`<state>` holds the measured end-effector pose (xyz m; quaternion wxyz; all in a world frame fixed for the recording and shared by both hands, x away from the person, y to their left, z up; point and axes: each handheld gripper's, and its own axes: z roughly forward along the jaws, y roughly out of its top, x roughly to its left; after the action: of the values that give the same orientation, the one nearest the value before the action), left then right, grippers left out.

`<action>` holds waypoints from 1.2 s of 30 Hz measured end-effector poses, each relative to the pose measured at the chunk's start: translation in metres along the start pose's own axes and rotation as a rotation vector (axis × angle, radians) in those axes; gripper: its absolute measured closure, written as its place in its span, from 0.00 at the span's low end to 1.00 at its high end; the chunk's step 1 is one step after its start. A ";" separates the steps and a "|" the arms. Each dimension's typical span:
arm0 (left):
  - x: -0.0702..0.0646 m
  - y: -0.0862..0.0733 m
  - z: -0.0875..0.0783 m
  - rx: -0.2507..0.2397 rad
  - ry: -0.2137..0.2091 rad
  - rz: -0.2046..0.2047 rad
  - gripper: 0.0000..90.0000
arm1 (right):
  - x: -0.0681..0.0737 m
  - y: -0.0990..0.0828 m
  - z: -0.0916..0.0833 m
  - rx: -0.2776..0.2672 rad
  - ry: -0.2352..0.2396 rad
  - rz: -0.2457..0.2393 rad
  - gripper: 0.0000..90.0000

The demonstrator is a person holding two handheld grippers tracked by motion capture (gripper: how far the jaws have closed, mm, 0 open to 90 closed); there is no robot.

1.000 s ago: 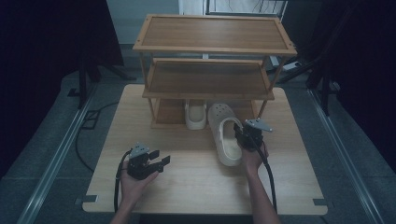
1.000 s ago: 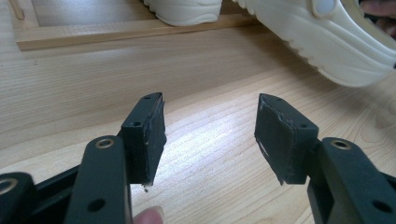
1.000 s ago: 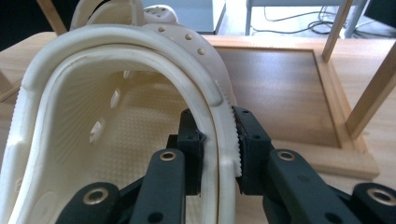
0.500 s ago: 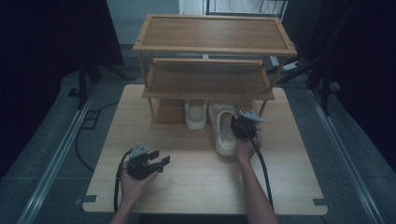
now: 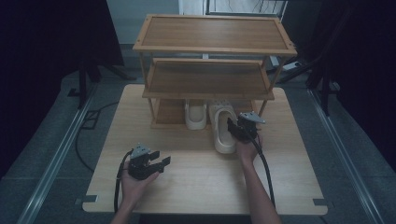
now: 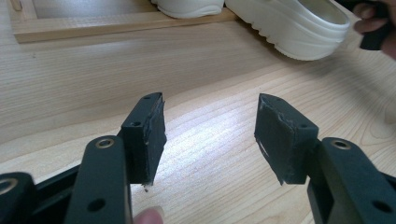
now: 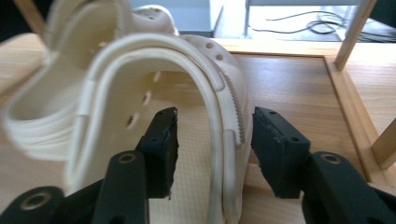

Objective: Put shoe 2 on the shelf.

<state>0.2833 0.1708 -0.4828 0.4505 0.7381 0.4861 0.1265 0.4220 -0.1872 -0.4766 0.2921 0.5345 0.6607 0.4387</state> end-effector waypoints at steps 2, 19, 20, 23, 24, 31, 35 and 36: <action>-0.001 -0.001 0.002 0.006 0.000 0.003 0.48 | -0.002 -0.001 -0.008 -0.008 0.017 0.006 0.54; -0.002 -0.001 0.002 0.011 0.004 0.009 0.48 | 0.006 -0.017 -0.078 0.018 0.182 -0.067 0.69; -0.002 -0.001 0.001 0.011 0.004 0.008 0.48 | 0.007 -0.019 -0.082 0.026 0.186 -0.082 0.73; -0.002 0.000 0.000 0.004 0.006 0.007 0.48 | 0.009 -0.023 -0.088 0.042 0.204 -0.099 0.81; -0.001 0.001 -0.002 -0.002 0.006 0.006 0.48 | 0.011 -0.029 -0.096 0.050 0.220 -0.118 0.89; -0.003 0.003 -0.006 -0.012 0.008 0.011 0.48 | 0.010 -0.044 -0.112 0.106 0.253 -0.163 1.00; -0.006 0.003 -0.005 -0.005 -0.001 0.020 0.48 | 0.008 -0.056 -0.111 0.160 0.254 -0.185 1.00; -0.007 0.003 -0.004 -0.002 -0.003 0.020 0.48 | 0.007 -0.058 -0.110 0.173 0.254 -0.189 1.00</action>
<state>0.2785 0.1669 -0.4764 0.4508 0.7427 0.4778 0.1303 0.3002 -0.2119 -0.4793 0.1994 0.4332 0.7749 0.4149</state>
